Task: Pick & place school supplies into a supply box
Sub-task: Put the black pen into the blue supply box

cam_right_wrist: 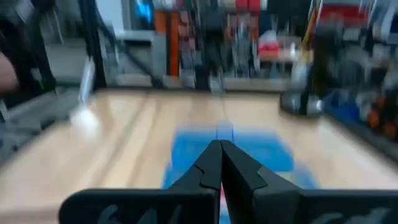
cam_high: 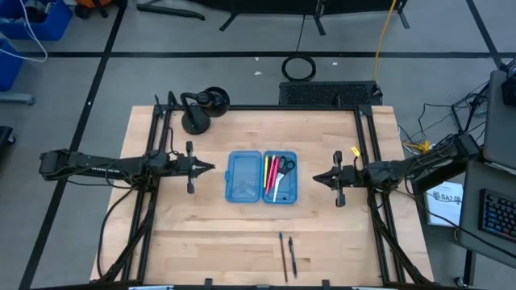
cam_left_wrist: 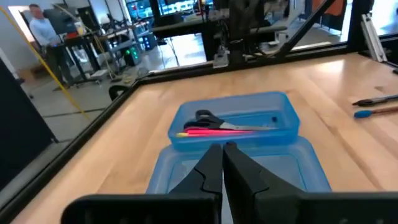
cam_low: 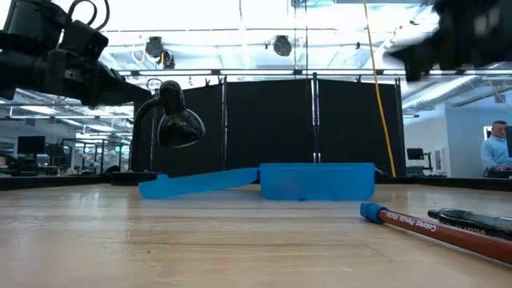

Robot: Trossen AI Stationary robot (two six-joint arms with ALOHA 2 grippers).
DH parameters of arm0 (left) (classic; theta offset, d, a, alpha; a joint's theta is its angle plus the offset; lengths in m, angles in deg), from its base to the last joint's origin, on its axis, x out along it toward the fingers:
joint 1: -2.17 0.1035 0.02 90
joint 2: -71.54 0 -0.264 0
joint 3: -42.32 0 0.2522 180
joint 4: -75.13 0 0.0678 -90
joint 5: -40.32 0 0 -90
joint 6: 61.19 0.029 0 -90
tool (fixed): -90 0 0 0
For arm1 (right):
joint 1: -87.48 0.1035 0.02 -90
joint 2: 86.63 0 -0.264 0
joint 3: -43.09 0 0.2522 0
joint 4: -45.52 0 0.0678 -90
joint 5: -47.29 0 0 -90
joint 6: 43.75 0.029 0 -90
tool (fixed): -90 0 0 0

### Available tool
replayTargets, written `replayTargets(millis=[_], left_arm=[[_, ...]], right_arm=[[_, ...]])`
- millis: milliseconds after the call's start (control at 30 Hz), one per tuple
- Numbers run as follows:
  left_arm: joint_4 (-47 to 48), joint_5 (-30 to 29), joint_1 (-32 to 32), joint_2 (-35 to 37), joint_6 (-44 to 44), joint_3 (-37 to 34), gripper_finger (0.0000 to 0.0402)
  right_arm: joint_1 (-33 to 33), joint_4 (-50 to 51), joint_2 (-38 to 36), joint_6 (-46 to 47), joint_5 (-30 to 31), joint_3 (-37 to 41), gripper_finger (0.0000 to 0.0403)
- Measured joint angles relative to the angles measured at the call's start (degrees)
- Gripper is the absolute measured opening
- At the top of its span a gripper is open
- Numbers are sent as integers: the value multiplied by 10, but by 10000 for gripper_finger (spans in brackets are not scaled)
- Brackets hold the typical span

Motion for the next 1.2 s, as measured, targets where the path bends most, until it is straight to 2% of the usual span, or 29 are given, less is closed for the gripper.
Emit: replayTargets(millis=[100,200,300,400,500,700,867,1000,1200], left_arm=[[-3,-4,0,1,28,0,18],[-19,-4,-2,4,55,0,18],[-20,33,-15,38,78,0,7],[14,62,-37,103,98,0,5],[83,63,-58,187,118,0,5],[190,55,-73,354,133,0,8],[165,40,-71,342,121,3,3],[172,19,-71,335,129,1,14],[161,14,-71,330,130,2,35]], right_arm=[[17,3,35,-26,2,-70,0],[35,33,82,-38,32,-128,0],[53,47,115,-39,65,-168,0],[74,51,134,-26,76,-180,0],[97,52,143,-11,87,-180,0],[146,51,151,6,167,-181,0],[167,60,183,32,170,-222,0],[182,187,268,71,187,-339,0],[199,492,460,231,194,-617,0]])
